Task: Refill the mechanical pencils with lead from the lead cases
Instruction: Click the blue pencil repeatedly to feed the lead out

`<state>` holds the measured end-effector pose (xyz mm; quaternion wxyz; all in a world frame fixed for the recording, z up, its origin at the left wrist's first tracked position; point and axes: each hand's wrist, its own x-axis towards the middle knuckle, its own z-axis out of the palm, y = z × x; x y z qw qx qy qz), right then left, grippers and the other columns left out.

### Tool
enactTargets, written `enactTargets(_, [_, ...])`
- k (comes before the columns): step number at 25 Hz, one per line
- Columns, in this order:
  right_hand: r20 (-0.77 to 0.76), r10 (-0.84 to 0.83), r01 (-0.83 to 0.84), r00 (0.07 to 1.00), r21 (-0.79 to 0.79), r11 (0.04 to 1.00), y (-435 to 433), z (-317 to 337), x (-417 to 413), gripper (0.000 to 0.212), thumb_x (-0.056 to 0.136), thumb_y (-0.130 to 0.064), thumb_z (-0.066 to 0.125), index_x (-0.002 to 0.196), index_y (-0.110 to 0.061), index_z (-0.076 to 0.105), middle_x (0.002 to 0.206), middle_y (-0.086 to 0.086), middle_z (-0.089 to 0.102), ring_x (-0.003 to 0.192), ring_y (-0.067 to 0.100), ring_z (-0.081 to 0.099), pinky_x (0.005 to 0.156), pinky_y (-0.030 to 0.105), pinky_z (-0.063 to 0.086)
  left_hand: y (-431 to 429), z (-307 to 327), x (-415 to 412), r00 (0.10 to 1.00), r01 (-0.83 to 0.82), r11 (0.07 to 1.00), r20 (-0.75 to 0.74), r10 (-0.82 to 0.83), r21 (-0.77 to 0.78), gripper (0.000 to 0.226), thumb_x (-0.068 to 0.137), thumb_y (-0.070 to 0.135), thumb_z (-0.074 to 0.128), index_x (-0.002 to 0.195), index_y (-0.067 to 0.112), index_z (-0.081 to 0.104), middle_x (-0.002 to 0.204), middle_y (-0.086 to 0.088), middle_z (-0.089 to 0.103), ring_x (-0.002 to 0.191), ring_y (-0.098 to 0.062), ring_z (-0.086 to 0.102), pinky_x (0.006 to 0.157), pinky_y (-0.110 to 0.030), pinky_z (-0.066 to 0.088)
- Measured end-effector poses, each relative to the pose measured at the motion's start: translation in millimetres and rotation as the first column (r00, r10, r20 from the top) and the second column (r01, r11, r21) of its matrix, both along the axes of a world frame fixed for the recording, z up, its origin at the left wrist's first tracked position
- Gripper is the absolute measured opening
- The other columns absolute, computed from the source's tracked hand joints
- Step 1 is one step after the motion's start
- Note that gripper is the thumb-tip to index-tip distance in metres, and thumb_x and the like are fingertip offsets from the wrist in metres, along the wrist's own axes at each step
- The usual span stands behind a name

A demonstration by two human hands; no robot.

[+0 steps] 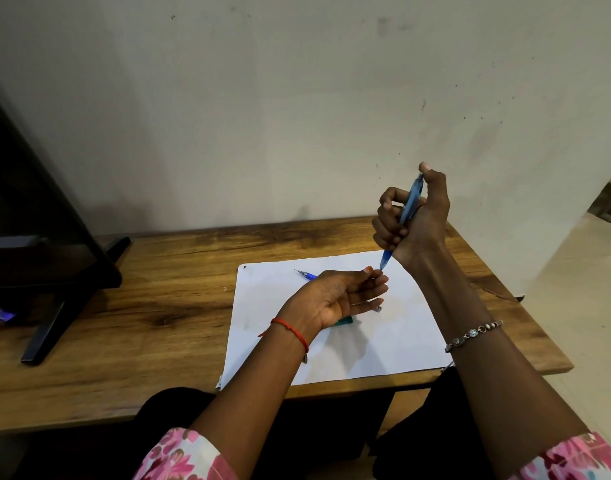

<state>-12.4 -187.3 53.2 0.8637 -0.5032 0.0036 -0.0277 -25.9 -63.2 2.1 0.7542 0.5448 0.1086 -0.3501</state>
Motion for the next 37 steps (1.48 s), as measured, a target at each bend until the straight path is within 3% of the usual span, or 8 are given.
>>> enactTargets(12, [-0.003, 0.004, -0.004, 1.0, -0.016, 1.0, 1.1, 0.6, 1.3, 0.065, 0.09, -0.058, 0.029, 0.052, -0.009, 0.048, 0.033, -0.003, 0.024, 0.031, 0.01, 0.017, 0.042, 0.016, 0.015, -0.4, 0.9, -1.4, 1.0, 0.006, 1.0, -0.003, -0.006, -0.006, 0.019, 0.092, 0.013, 0.052, 0.084, 0.003, 0.065, 0.07, -0.007, 0.072, 0.073, -0.017, 0.067, 0.082, -0.033, 0.052])
enactTargets(16, [-0.015, 0.003, -0.004, 1.0, -0.052, 0.999, 3.1, -3.1, 4.4, 0.068, 0.09, -0.064, 0.032, 0.053, -0.01, 0.049, 0.036, -0.002, 0.027, 0.033, 0.01, 0.022, 0.042, 0.019, 0.017, 0.6, 3.4, -2.6, 1.0, -0.003, 0.999, -0.001, 0.003, -0.035, 0.018, 0.092, 0.01, 0.051, 0.084, 0.002, 0.064, 0.068, -0.008, 0.072, 0.067, -0.017, 0.069, 0.074, -0.032, 0.056])
enactTargets(22, [-0.027, -0.139, 0.136, 0.99, -0.092, 0.986, 10.3, -9.7, 11.4, 0.043, 0.097, -0.04, 0.042, 0.069, -0.009, 0.053, 0.055, 0.001, 0.044, 0.05, 0.012, 0.043, 0.054, 0.026, 0.038, 14.3, 12.5, 2.4, 0.997, -0.053, 0.987, 0.041, 0.06, -0.153, 0.02, 0.091, 0.006, 0.052, 0.077, 0.0, 0.065, 0.064, -0.009, 0.07, 0.053, -0.017, 0.068, 0.059, -0.03, 0.058])
enactTargets(27, [-0.036, -0.174, 0.151, 0.984, -0.341, 0.928, 4.7, -16.9, 4.6, 0.021, 0.091, -0.024, 0.058, 0.082, -0.007, 0.065, 0.071, 0.006, 0.053, 0.061, 0.015, 0.049, 0.056, 0.027, 0.043, 35.1, 22.6, 9.6, 0.988, -0.124, 0.978, 0.068, 0.136, -0.166, 0.012, 0.088, 0.009, 0.057, 0.086, -0.003, 0.061, 0.063, -0.009, 0.069, 0.046, -0.01, 0.06, 0.06, -0.027, 0.058])
enactTargets(30, [-0.159, -0.118, 0.085, 0.98, -0.197, 0.977, 8.5, -21.5, 1.2, 0.011, 0.089, -0.011, 0.06, 0.082, -0.003, 0.063, 0.07, 0.009, 0.062, 0.057, 0.015, 0.061, 0.051, 0.021, 0.05, 52.0, 29.1, 14.1, 0.97, -0.213, 0.953, 0.071, 0.232, -0.215, 0.015, 0.088, 0.014, 0.058, 0.085, -0.001, 0.061, 0.06, -0.011, 0.068, 0.049, -0.013, 0.064, 0.058, -0.026, 0.058])
enactTargets(32, [-0.261, -0.075, 0.083, 0.962, 0.023, 0.996, 13.2, -25.8, 0.4, 0.011, 0.089, -0.006, 0.058, 0.079, -0.001, 0.061, 0.064, 0.011, 0.066, 0.05, 0.014, 0.065, 0.051, 0.019, 0.055, 59.3, 31.6, 14.1, 0.961, -0.241, 0.936, 0.075, 0.268, -0.256, 0.022, 0.091, 0.019, 0.054, 0.085, -0.001, 0.062, 0.064, -0.012, 0.071, 0.052, -0.014, 0.066, 0.058, -0.027, 0.058])
enactTargets(35, [-0.361, -0.022, 0.166, 0.932, 0.372, 0.913, 16.9, -33.2, 0.4, 0.01, 0.089, -0.001, 0.057, 0.08, 0.003, 0.058, 0.055, 0.014, 0.067, 0.048, 0.019, 0.067, 0.052, 0.023, 0.058, 65.3, 32.6, 13.1, 0.962, -0.223, 0.932, 0.09, 0.258, -0.285, 0.027, 0.093, 0.022, 0.05, 0.089, 0.0, 0.064, 0.074, -0.01, 0.073, 0.058, -0.014, 0.068, 0.061, -0.027, 0.058])
enactTargets(37, [-0.378, -0.036, 0.222, 0.925, 0.463, 0.858, 16.2, -34.9, -1.0, 0.009, 0.088, -0.001, 0.057, 0.081, 0.004, 0.057, 0.059, 0.018, 0.067, 0.048, 0.021, 0.068, 0.051, 0.026, 0.058, 66.6, 32.9, 11.7, 0.962, -0.23, 0.933, 0.081, 0.262, -0.278, 0.026, 0.093, 0.021, 0.05, 0.089, 0.0, 0.064, 0.074, -0.01, 0.073, 0.057, -0.014, 0.068, 0.061, -0.027, 0.058])
